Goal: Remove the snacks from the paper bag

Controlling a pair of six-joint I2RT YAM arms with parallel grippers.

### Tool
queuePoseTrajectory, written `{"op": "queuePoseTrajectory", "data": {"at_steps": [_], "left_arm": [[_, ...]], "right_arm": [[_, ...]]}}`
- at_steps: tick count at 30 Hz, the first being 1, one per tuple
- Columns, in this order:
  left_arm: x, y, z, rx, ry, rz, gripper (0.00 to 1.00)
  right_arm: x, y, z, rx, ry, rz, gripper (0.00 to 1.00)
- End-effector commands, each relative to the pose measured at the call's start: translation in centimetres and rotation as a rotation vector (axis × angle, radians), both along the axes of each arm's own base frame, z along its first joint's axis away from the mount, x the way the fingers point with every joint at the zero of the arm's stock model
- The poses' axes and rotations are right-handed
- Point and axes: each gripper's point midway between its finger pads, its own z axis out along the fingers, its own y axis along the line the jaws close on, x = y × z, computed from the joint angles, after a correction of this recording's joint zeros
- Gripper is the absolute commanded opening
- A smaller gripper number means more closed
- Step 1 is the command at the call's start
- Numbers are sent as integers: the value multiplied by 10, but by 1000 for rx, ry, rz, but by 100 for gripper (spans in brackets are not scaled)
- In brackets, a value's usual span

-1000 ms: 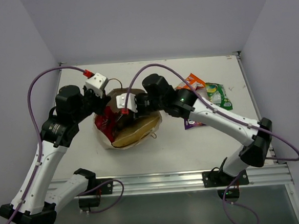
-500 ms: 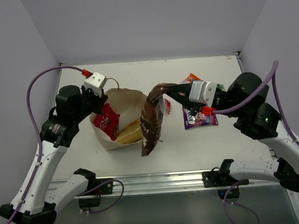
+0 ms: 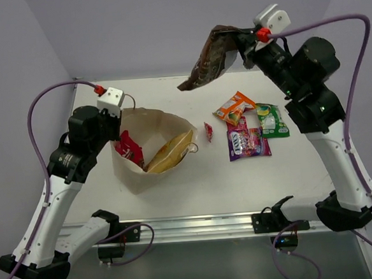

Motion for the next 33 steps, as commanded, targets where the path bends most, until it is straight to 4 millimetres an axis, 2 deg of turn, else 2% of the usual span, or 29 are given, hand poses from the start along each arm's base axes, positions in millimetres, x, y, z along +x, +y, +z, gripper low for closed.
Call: {"op": "queuePoseTrajectory", "data": {"at_steps": [1,2,3,4,5,6,7,9,10,12,13,14,15,16,18,19,21,22,23,24,26,27,28,30,31,33], "left_arm": [[5,14,39,10,-101,73,0],[6,18,42,19,-111,93,0],[9,19,44,31,-115,98,0],[10,21,50,35,-130,110,0],[12,26,54,48,-141,135,0],[17,27,57,66,-152,139,0],[18,28,66,69,-174,141,0],[27,25,75,85,-202,131,0],[29,24,78,90,-213,125,0],[35,18,82,103,-229,90,0],[36,14,85,100,-240,71,0],[37,6,86,89,-249,26,0],[36,0,83,90,-245,-8,0],[34,-10,79,79,-238,-68,0],[30,-17,71,76,-227,-116,0],[29,-19,56,85,-197,-134,0],[22,-23,44,77,-181,-165,0],[20,-23,28,79,-146,-168,0],[17,-29,23,65,-134,-199,0],[13,-29,13,56,-113,-203,0],[8,-32,5,45,-96,-221,0],[5,-31,0,42,-89,-223,0],[4,-32,1,39,-91,-225,0],[2,-33,0,34,-92,-235,0],[1,-34,1,30,-94,-243,0],[-2,-41,1,12,-88,-277,0]], "right_arm": [[55,4,-10,21,37,-73,0],[72,7,-20,4,57,-90,0],[106,15,-50,-42,109,-116,0],[121,14,-52,-43,114,-147,0],[139,13,-63,-55,133,-171,0],[172,24,-98,-96,191,-185,0],[185,25,-98,-100,182,-205,0],[211,33,-119,-128,187,-224,0],[232,41,-152,-156,227,-232,0],[249,47,-177,-176,229,-238,0],[258,51,-216,-212,281,-237,0],[261,53,-229,-201,295,-235,0],[260,54,-247,-208,323,-232,0],[254,54,-283,-231,390,-219,3],[244,59,-309,-224,436,-171,10],[234,59,-337,-245,495,-155,24],[216,62,-346,-240,548,-103,37],[205,61,-362,-255,587,-90,49],[194,60,-368,-273,627,-80,55],[184,58,-357,-273,626,-72,64],[158,60,-354,-297,671,-24,70],[144,61,-330,-285,646,4,76],[133,63,-319,-284,638,23,78],[106,68,-300,-314,614,60,81],[89,67,-272,-302,558,79,82],[60,77,-249,-331,493,152,82]]}}
